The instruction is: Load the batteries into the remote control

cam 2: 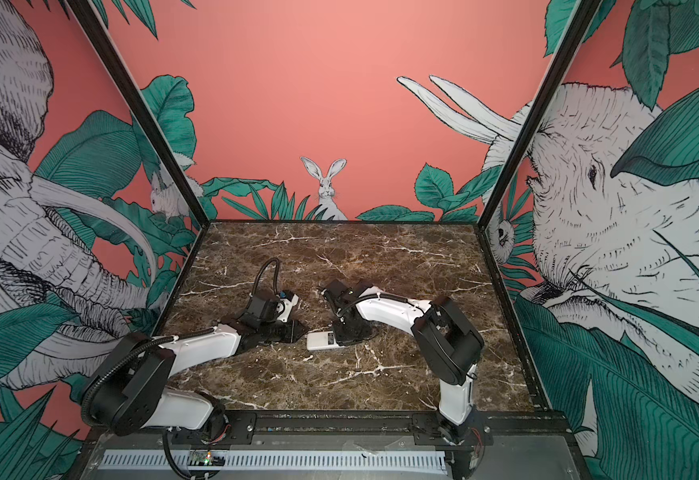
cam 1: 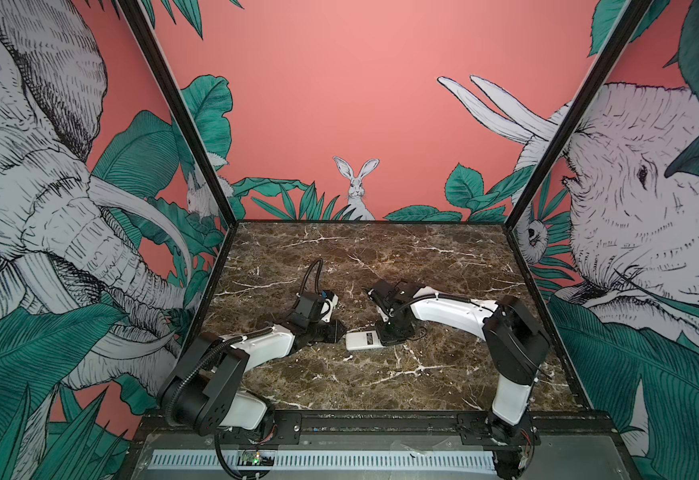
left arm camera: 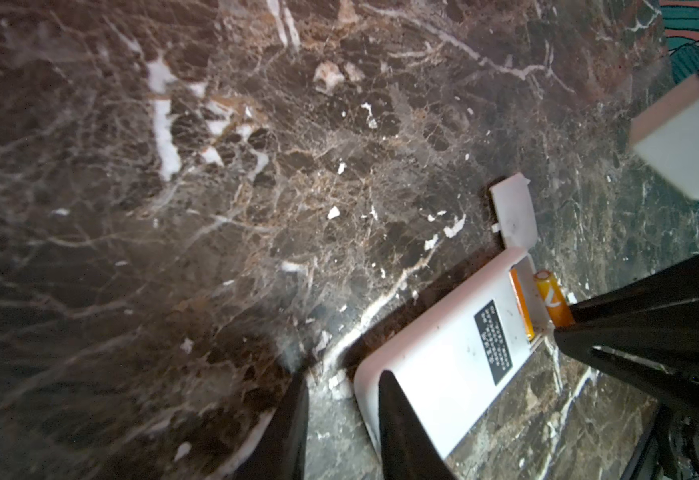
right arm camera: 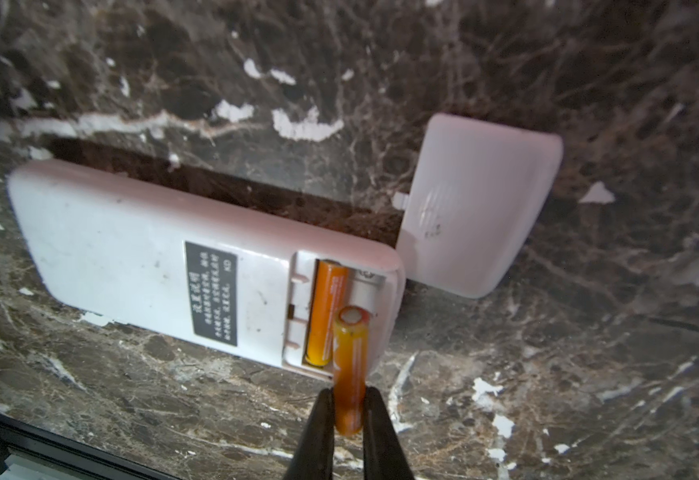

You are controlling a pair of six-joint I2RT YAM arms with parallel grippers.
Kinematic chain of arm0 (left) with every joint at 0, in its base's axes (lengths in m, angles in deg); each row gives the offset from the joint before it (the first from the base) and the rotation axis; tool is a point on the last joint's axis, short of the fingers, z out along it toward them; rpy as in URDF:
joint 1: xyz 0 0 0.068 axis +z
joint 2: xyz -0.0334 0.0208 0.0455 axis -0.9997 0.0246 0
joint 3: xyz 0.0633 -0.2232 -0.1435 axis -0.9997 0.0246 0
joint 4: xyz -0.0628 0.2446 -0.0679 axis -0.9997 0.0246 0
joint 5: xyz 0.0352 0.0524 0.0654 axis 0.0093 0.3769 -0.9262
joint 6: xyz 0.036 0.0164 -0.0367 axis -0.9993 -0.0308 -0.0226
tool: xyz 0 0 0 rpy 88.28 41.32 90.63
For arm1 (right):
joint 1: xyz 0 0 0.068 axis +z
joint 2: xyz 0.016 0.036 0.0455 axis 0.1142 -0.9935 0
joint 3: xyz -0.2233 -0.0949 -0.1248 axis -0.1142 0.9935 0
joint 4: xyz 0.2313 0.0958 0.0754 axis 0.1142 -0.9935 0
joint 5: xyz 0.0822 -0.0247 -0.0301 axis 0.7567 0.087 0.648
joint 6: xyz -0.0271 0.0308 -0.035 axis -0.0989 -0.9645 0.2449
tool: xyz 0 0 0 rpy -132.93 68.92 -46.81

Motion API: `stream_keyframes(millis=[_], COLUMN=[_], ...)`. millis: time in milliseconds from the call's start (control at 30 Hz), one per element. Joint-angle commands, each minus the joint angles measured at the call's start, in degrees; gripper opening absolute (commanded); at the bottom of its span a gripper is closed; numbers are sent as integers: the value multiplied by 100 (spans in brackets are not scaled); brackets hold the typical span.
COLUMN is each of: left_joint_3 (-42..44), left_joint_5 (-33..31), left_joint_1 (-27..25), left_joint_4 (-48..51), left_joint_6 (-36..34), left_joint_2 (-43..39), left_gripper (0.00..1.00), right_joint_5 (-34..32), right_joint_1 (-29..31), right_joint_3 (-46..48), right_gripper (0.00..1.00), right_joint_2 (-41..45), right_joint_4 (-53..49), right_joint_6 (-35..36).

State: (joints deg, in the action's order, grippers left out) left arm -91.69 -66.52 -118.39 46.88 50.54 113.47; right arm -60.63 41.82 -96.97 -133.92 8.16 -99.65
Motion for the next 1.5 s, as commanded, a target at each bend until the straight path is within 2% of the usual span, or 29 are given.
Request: stream_keyframes(millis=[0,267,500,800,900,1000,1100,1233,1467], left_joint_3=[106,175,162,70,6,-92,-193,-310,-817], left_joint_5=[38,38,34,40,64,35,69,155,411], left_joint_1=[23,36,42,44,40,46,40,36,12], left_joint_4=[-80,-75,-17,214,435,818,1205,1395,1326], left_joint_6=[15,19,32,45,3,-145,-303,-257,-2], left_joint_2=[-151,-208,-266,-350,-469,-593,-708,-811,-315], left_gripper=[31,31,31,31,31,33,42,50,49], right_joint_5=[-120,-152,-213,-401,-460,-390,-311,-133,318], right_joint_1=[-13,-13,-13,-13,-13,-13,-13,-13,-4], right_joint_3=[-110,-161,-240,-389,-233,383,788,1253,2066], right_gripper=[17,20,27,30,33,35,42,43,40], right_joint_2=[-99,-98,19,364,721,1281,1744,2206,2582], right_joint_4=[-80,-80,-93,-39,183,823,1235,1743,2789], right_joint_6=[-49,-50,57,602,1123,1771,2600,3824,5364])
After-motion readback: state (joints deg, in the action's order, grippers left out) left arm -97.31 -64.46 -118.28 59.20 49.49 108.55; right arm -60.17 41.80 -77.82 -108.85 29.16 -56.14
